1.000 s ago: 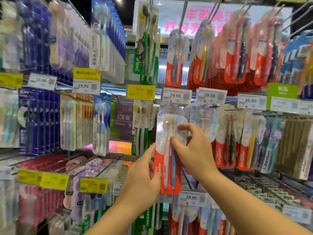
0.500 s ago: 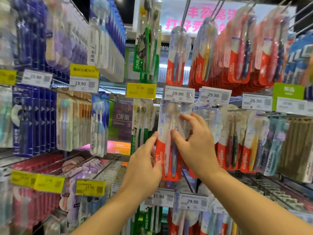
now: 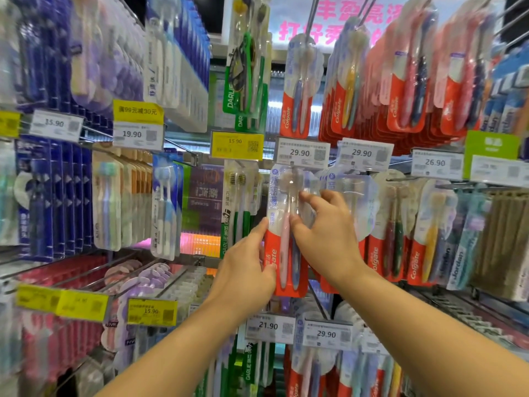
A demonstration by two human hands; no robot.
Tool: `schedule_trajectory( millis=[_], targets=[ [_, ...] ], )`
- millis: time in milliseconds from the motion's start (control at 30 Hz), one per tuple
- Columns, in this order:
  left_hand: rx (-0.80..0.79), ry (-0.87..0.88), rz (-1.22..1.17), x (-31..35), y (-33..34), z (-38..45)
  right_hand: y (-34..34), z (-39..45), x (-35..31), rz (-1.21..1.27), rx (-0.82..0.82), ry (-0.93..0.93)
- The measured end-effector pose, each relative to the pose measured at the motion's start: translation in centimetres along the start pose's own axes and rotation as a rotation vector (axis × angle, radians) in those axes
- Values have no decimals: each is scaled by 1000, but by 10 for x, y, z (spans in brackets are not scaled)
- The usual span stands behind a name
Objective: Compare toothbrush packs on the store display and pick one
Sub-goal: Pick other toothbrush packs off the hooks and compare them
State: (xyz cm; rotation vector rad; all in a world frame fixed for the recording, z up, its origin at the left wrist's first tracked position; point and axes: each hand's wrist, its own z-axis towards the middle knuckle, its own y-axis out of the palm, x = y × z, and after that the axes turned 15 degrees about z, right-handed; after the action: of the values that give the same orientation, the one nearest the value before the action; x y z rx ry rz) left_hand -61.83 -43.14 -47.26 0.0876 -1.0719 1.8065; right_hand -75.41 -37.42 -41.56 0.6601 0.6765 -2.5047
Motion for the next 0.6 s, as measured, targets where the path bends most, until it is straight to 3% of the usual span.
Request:
schedule_trajectory(
  millis=[200, 500, 600],
  targets=[
    [-31, -25, 27, -1, -4, 2, 2, -7, 0, -37, -74, 64],
    [40, -110, 136, 10, -10, -4, -5, -22, 1, 50, 18, 114],
    [39, -124, 121, 19, -11, -11, -10, -28, -1, 85, 13, 218]
  ],
)
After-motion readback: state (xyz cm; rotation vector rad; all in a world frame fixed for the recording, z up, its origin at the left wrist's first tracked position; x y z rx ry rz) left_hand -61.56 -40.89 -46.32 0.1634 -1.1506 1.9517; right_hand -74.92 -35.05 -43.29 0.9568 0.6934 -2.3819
